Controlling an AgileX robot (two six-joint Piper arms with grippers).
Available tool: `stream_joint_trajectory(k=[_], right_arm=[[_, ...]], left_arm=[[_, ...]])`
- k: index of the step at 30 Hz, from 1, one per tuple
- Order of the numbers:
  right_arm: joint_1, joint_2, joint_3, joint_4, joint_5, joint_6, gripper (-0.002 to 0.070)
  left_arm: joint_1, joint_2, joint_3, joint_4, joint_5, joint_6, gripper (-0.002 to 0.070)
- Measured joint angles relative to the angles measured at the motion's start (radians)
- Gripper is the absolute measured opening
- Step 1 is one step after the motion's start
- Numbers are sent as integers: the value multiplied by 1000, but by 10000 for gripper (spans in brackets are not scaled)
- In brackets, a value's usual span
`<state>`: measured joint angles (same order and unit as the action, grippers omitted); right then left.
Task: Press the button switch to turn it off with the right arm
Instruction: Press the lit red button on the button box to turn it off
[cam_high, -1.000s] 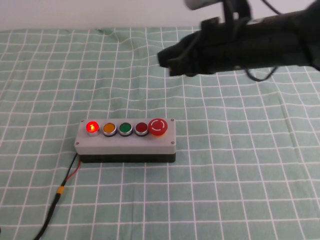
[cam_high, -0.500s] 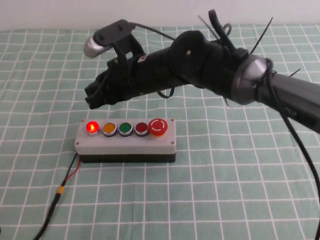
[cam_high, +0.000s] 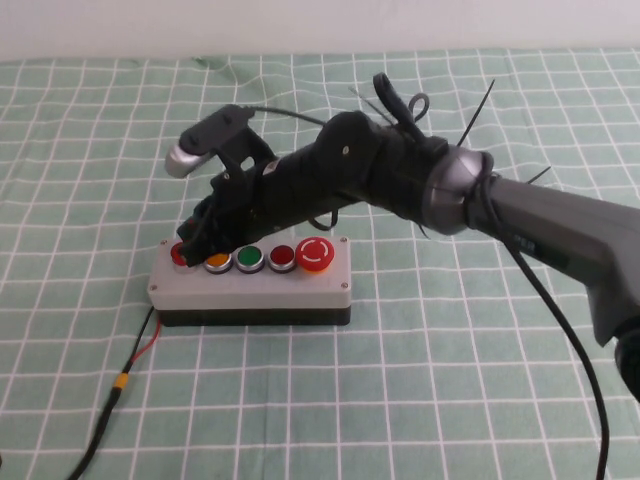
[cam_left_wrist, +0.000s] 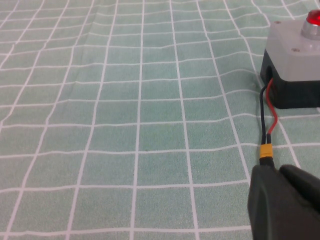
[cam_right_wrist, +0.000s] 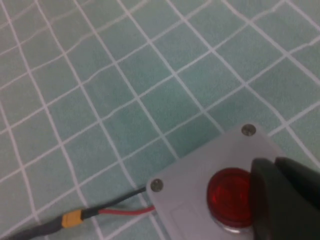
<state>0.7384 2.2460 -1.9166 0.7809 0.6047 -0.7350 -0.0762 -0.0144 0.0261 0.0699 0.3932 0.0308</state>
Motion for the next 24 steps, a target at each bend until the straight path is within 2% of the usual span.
stream_joint_trajectory(k=[6, 11, 15, 18, 21, 24], right_arm=[[3, -108, -48, -33, 38, 11, -12], [1, -298, -71, -84, 90, 44, -12], [-3, -462, -72, -292, 146, 235, -12], [-10, -587, -62, -516, 195, 390, -12], [-12, -737, -1, -717, 228, 519, -12], [-12, -924, 124, -841, 235, 623, -12]], left_arm=[[0, 0, 0, 0, 0, 0, -3], [0, 0, 0, 0, 0, 0, -3], [0, 0, 0, 0, 0, 0, -3], [0, 0, 0, 0, 0, 0, -3], [0, 0, 0, 0, 0, 0, -3], [0, 0, 0, 0, 0, 0, -3]])
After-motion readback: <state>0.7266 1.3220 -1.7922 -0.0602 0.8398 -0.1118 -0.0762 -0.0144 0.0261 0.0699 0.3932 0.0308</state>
